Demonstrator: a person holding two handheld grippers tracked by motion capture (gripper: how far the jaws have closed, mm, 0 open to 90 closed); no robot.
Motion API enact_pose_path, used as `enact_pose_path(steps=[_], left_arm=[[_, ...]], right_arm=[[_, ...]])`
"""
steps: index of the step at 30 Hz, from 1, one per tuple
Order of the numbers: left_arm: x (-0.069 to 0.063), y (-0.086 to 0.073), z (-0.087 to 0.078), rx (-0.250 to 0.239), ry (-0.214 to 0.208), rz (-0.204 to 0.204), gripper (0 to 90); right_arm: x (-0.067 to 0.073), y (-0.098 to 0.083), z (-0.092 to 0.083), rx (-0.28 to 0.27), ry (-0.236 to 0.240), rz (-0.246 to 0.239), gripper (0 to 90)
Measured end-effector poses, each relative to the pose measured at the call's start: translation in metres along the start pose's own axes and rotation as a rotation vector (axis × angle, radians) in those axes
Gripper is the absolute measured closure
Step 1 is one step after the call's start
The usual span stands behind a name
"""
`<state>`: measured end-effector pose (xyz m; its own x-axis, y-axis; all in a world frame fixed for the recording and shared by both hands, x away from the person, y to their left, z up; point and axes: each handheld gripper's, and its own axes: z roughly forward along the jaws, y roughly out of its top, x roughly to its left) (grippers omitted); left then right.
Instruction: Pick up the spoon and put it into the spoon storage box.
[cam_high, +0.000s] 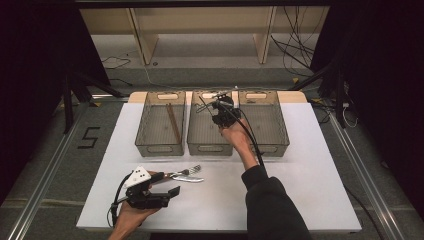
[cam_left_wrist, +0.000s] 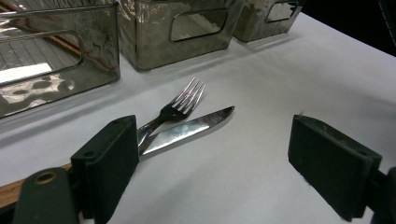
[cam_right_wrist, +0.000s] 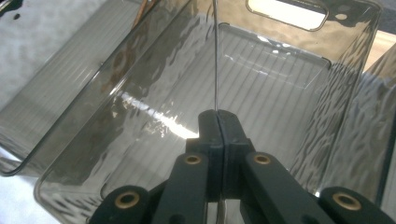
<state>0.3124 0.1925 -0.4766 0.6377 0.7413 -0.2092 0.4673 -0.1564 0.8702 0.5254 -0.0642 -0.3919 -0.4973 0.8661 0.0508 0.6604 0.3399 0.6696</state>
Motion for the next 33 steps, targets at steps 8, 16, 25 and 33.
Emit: enact_pose_path(steps=[8,16,25,33], left_arm=[[0.000,0.000,0.000,-0.001,-0.001,-0.001,16.1],[0.000,0.000,0.000,0.002,-0.002,-0.002,16.0],[0.000,0.000,0.000,0.000,-0.002,-0.003,16.1],[0.000,0.000,0.000,0.004,-0.001,-0.001,16.1]], right_arm=[[-0.003,0.000,0.011,0.021,-0.007,0.015,90.0],[0.000,-0.001,0.020,0.040,-0.007,0.013,89.9],[0.002,0.000,0.025,0.047,0.009,0.017,84.5],[0.000,0.002,0.016,0.024,0.044,0.014,50.3]])
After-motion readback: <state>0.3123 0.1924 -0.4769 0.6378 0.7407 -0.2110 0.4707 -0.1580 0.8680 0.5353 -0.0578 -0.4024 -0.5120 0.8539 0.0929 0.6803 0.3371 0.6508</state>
